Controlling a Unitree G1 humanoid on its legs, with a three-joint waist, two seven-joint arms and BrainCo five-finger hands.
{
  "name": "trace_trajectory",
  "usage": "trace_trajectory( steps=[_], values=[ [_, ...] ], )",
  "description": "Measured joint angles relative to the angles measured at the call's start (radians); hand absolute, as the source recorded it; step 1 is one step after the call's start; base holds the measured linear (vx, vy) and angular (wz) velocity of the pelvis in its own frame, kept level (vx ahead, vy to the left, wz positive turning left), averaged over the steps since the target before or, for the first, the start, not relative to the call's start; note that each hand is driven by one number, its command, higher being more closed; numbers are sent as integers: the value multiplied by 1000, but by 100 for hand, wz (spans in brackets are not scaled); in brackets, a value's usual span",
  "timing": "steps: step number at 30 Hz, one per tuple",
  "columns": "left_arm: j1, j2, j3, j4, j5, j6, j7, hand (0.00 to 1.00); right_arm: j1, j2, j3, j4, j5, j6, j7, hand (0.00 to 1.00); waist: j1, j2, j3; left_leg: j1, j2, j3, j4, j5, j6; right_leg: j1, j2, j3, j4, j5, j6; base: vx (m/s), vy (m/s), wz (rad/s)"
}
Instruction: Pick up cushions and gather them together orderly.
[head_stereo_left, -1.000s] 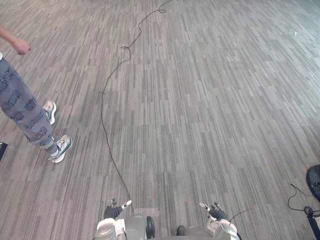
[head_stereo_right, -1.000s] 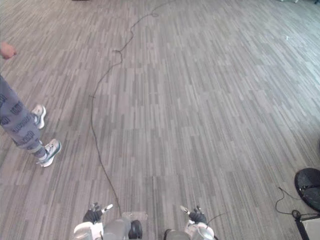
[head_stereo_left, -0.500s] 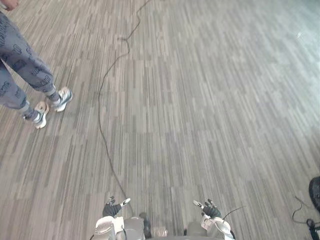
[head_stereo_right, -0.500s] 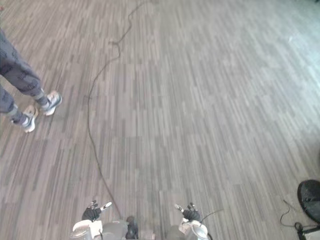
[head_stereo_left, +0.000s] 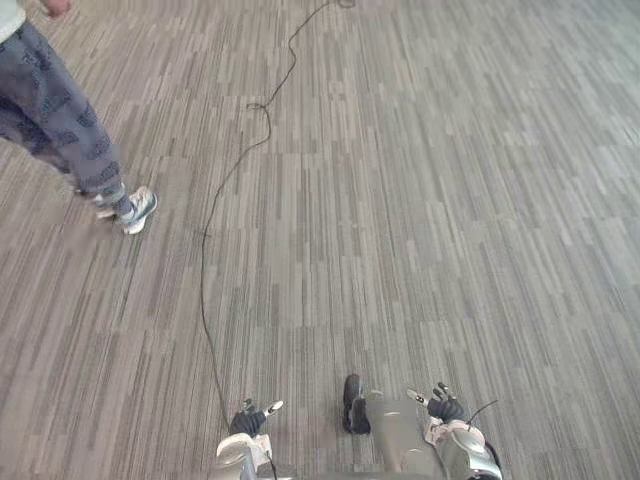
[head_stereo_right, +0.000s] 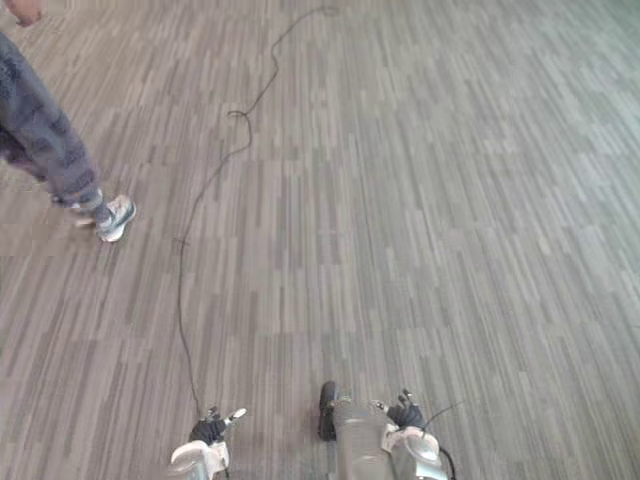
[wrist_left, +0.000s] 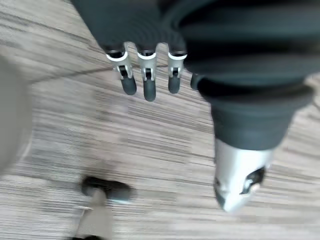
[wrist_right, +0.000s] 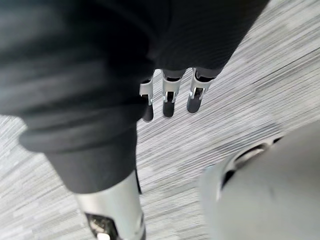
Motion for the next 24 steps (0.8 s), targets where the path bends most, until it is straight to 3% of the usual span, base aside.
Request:
trace_trajectory(
  steps=[3, 5, 6, 7, 8, 10, 11, 12, 13, 14, 15, 17, 20, 21, 23, 24],
  values=[
    [4, -8, -3, -58, -2, -3, -7, 0, 25, 10, 7, 0, 20, 3, -1, 0, 30, -22, -10, -208, 24, 74, 14, -97, 44, 159, 2, 30, -94, -59, 1, 498, -68, -10],
    [10, -12, -3, -86, -3, -5, -7, 0, 26, 18, -1, 1, 21, 5, -2, 0, 47, -29, -11, -290, 2, 125, -168, -119, 68, 230, -10, 65, -133, -67, 35, 551, 44, -48],
    [11, -14, -5, -93, -3, -7, -8, 0, 24, 24, -4, 3, 21, 5, -2, 0, 59, -28, -13, -325, -41, 118, -320, -112, 70, 273, -26, 100, -154, -83, 50, 555, 123, -68],
    [10, -13, -9, -94, -4, -15, -7, 0, 20, 29, -5, 3, 21, 5, -3, 0, 67, -30, -13, -341, -74, 104, -440, -84, 65, 301, -43, 126, -170, -93, 59, 562, 151, -89],
    [10, -14, -12, -100, -8, -23, -8, 0, 15, 37, -4, 5, 21, 5, -4, 0, 78, -32, -14, -368, -113, 62, -571, -16, 52, 329, -65, 165, -193, -109, 76, 586, 253, -108],
    [21, -8, -19, -110, -18, -24, -5, 0, 15, 44, 3, 15, 21, 5, -5, 0, 92, -48, -30, -378, -164, 6, -631, 125, 40, 360, -106, 240, -223, -140, 101, 583, 295, -114],
    [24, 16, -19, -111, -21, -23, -5, 0, 20, 69, 5, 21, 20, 5, -5, 0, 92, -80, -57, -380, -194, 29, -618, 106, 82, 354, -147, 279, -216, -151, 107, 659, 317, -94],
    [23, 26, -17, -111, -23, -19, -4, 0, 22, 85, -1, 14, 19, 5, -3, 0, 81, -100, -64, -378, -191, 60, -577, 70, 116, 309, -166, 296, -133, -141, 123, 677, 314, -87],
    [23, 31, -16, -110, -24, -20, -3, 0, 26, 93, 0, 7, 18, 5, -2, 0, 85, -110, -60, -359, -182, 90, -556, 40, 126, 267, -167, 312, -16, -142, 127, 790, 353, -92],
    [21, 40, -21, -109, -25, -20, -1, 0, 31, 99, 5, 0, 17, 5, -2, 0, 88, -126, -56, -300, -183, 131, -555, -1, 135, 180, -175, 322, 215, -112, 194, 603, 279, -105],
    [18, 57, -41, -83, -26, -17, -1, 0, 30, 99, 7, -10, 16, 1, 2, 0, 80, -133, -50, -198, -192, 154, -580, -42, 141, 79, -193, 309, 494, -44, 295, 572, 262, -89],
    [17, 60, -67, -49, -26, -11, -1, 0, 35, 99, 14, -40, 15, -4, 3, 0, 64, -121, -43, -69, -194, 182, -619, -57, 143, 1, -200, 246, 677, -54, 276, 563, 217, -63],
    [6, 44, -83, -40, -26, -11, -1, 0, 36, 99, 36, -76, 7, -8, 6, 0, 59, -104, -46, 98, -169, 244, -724, -94, 119, -149, -206, 48, 670, -92, 211, 482, 155, -57],
    [-4, 45, -82, -27, -26, -11, -2, 0, 32, 98, 35, -80, 3, -12, 8, 0, 57, -107, -44, 141, -171, 259, -766, -110, 99, -204, -207, -18, 598, -97, 199, 496, 112, -42],
    [-22, 49, -84, 3, -26, -10, -2, 0, 12, 90, 31, -68, -4, -13, 10, 0, 38, -111, -37, 207, -177, 287, -823, -113, 94, -250, -193, -130, 339, -63, 156, 503, 60, -25],
    [-23, 54, -99, 19, -24, -9, -2, 0, 1, 82, 32, -61, -5, -11, 12, 0, 17, -107, -34, 235, -179, 284, -842, -112, 94, -257, -174, -171, 172, -1, 126, 558, -9, 6]
  ],
)
